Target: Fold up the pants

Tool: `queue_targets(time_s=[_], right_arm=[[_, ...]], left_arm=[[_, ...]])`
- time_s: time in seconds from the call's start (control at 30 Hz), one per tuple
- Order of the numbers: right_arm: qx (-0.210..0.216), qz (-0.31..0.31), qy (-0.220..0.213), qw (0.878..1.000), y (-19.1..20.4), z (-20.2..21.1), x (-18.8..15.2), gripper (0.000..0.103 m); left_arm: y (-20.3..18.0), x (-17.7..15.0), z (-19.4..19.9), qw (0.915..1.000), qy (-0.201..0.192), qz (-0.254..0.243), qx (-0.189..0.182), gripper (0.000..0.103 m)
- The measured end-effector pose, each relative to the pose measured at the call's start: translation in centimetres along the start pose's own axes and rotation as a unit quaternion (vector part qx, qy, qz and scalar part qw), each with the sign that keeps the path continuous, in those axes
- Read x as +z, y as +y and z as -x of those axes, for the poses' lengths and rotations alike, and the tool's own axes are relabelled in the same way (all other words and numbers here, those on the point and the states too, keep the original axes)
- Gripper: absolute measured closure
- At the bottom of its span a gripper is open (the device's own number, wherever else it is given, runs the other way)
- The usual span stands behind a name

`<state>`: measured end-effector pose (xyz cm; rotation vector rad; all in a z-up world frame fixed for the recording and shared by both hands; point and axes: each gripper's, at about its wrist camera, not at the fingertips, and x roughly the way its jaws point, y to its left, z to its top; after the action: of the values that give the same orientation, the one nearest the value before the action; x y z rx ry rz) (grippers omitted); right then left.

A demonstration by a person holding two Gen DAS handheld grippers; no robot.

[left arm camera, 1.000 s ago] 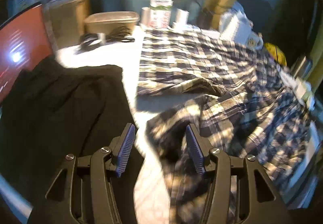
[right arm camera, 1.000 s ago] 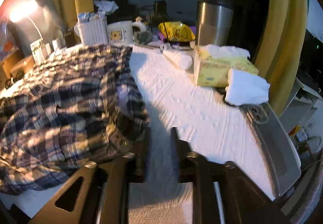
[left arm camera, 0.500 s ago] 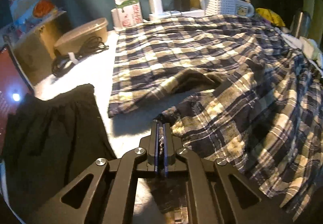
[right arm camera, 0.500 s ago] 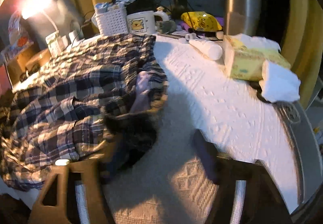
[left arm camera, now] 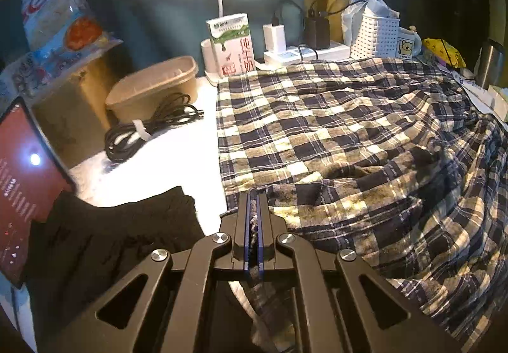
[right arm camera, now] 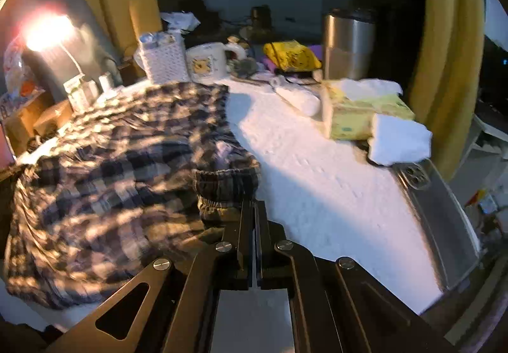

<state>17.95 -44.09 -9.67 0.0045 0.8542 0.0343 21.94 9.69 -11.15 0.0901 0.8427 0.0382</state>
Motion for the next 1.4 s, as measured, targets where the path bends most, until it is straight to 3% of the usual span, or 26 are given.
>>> queue_targets(time_s=[0.1,0.13,0.23,0.33,0.37,0.43,0.47,0.5,0.57,0.63,0.7,0.73,0.77,0.83,1.0,1.33,1.37,1.4], right_arm=[[-0.02,0.0,0.029,0.999,-0.4,-1.1,-1.5,0.103],[-0.029,-0.001,0.036,0.999,-0.5,-1.2,-1.8,0.103],[-0.062,0.0,0.044,0.997,-1.2,-1.0,-2.6,0.102],[-0.059,0.016,0.016,0.998,-1.4,0.6,-2.0,0.1],[-0.059,0.028,0.007,0.998,-1.2,1.0,-1.5,0.094],[-0.046,0.044,-0.002,0.998,-0.5,1.0,-0.4,0.053],[-0.037,0.048,-0.006,0.998,-0.3,0.8,0.0,0.018],[-0.022,0.054,-0.014,0.998,0.2,0.7,0.5,0.015],[-0.005,0.07,-0.02,0.997,1.3,0.1,1.3,0.016],[-0.001,0.091,-0.018,0.996,2.2,-1.0,1.8,0.031],[-0.005,0.109,0.001,0.994,2.9,-2.6,1.7,0.056],[-0.013,0.118,0.012,0.993,3.0,-3.5,1.4,0.064],[-0.018,0.121,0.017,0.992,3.0,-3.9,1.3,0.08],[-0.032,0.097,0.017,0.995,1.9,-4.2,1.3,0.088],[-0.024,0.005,0.024,0.999,-1.5,-3.4,0.9,0.09],[-0.036,-0.014,0.021,0.999,-1.7,-1.7,-0.9,0.089],[-0.036,-0.016,0.02,0.999,-1.8,-1.4,-1.1,0.08],[-0.04,-0.021,0.016,0.999,-2.0,-0.9,-1.2,0.064]], left_arm=[[0.1,-0.1,0.0,0.9998,0.009,0.003,-0.015,0.097],[0.2,-0.4,0.3,0.9998,0.01,0.003,-0.017,0.091],[0.9,-1.4,1.9,0.9998,-0.002,0.014,-0.017,0.05],[1.3,-2.4,4.1,0.9992,-0.018,0.028,-0.02,0.048],[1.2,-2.8,4.9,0.9988,-0.024,0.034,-0.025,0.048],[0.8,-3.3,6.0,0.9982,-0.028,0.04,-0.036,0.048],[0.5,-3.6,6.4,0.9978,-0.03,0.043,-0.042,0.048],[-0.1,-4.1,6.9,0.997,-0.03,0.047,-0.054,0.048],[-1.0,-4.8,7.5,0.9958,-0.025,0.049,-0.073,0.048],[-2.2,-5.9,8.0,0.995,-0.019,0.043,-0.088,0.048],[-3.1,-6.9,8.3,0.9944,-0.01,0.04,-0.097,0.048],[-3.5,-7.5,8.3,0.9938,-0.002,0.038,-0.105,0.048],[-4.0,-8.0,8.4,0.9936,0.004,0.031,-0.108,0.048],[-4.4,-8.7,8.5,0.9937,0.009,0.027,-0.108,0.048],[-5.0,-9.6,9.0,0.9922,0.012,0.023,-0.122,0.048],[-7.6,-11.7,11.1,0.9885,-0.002,-0.04,-0.146,0.048],[-7.8,-12.0,11.3,0.9879,-0.003,-0.045,-0.148,0.048],[-7.9,-12.3,11.6,0.9872,-0.005,-0.051,-0.151,0.048]])
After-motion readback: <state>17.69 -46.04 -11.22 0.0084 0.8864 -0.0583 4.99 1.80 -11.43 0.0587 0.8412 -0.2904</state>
